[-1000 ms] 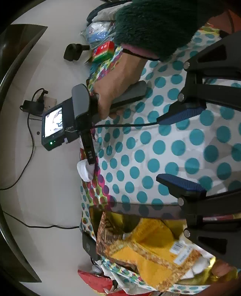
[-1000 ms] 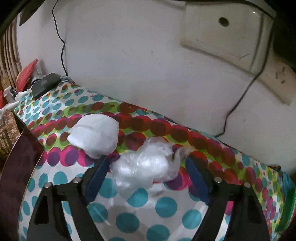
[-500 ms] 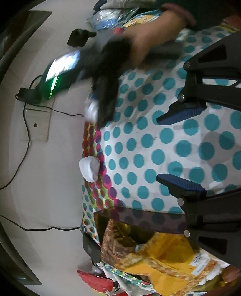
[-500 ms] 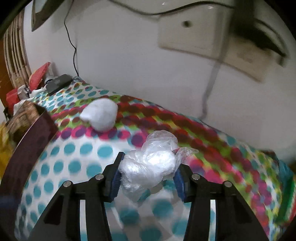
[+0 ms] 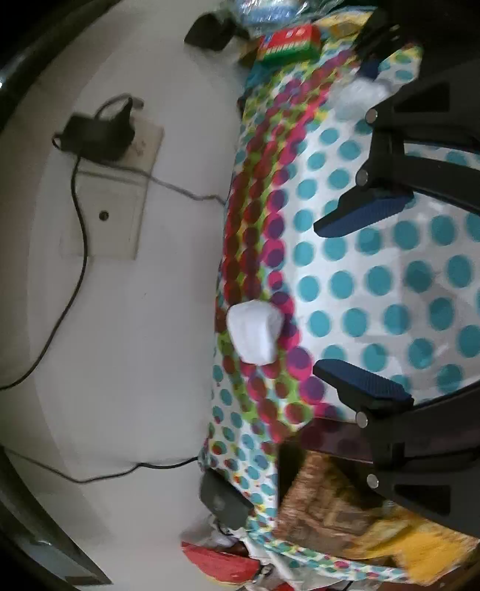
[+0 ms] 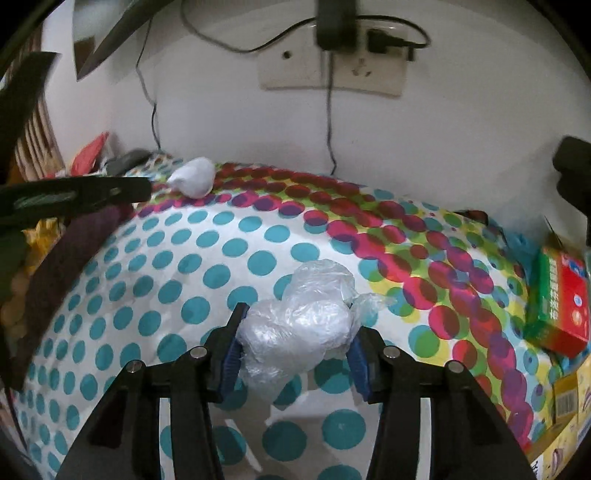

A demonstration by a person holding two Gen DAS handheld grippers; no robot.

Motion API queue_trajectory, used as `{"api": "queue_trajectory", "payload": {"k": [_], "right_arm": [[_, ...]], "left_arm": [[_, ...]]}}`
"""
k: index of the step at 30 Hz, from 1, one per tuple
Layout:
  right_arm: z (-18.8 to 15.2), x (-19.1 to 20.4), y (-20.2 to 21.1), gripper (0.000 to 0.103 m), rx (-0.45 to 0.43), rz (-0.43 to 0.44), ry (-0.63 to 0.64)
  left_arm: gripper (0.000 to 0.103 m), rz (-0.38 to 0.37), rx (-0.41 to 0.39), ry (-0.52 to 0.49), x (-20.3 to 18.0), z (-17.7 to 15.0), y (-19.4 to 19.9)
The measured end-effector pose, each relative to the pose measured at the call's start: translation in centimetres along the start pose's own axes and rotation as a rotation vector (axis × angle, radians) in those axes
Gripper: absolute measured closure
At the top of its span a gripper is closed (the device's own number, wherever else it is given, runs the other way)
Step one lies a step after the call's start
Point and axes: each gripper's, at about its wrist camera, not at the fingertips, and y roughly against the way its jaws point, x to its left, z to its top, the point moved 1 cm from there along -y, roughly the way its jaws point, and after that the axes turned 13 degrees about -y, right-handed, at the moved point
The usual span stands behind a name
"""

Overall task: Organize objects
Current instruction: 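Grasp the clear plastic bag with the right tool while the left tool grasps the white sock, then carry the white sock over the gold tray with the left tool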

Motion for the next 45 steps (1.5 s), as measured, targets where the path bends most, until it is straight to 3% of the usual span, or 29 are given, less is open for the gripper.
{"api": "queue_trajectory", "payload": {"k": [4,10,13,26,31,33,38,45], "right_arm": [[0.1,-0.3,-0.1,0.056,0.011,0.008,-0.008],[0.3,0.0,-0.2,0.056,0.02,-0.003,0.006],[0.4,0.1,-0.6,0.056,0.039,-0.01,0.01],[-0.3,2.2,-1.5,0.056,0.076,-0.049,0.124],[-0.4,2.3,-1.9,0.055,0.096,-0.051,0.13],[-0.4,2.4,-2.0,0.054,0.097,-0.053,0.131],[-0.3,2.2,-2.0,0.053,0.099,-0.053,0.129],[-0.3,2.1,-2.1,0.052,0.105,-0.045,0.121]], "left_arm": [[0.033,0.0,0.034,-0.019,0.3,1.7,-3.5],[0.033,0.08,0.077,0.04,1.9,2.6,-7.3],[0.033,0.121,0.079,0.019,2.2,3.0,-8.4],[0.033,0.109,0.092,0.164,4.5,2.7,-12.0],[0.033,0.099,0.072,0.188,4.8,2.4,-12.3],[0.04,0.103,0.069,0.186,4.7,2.4,-12.1],[0.045,0.096,0.018,0.192,4.6,2.1,-10.9],[0.045,0.092,-0.006,0.104,2.2,1.5,-8.3]]}}
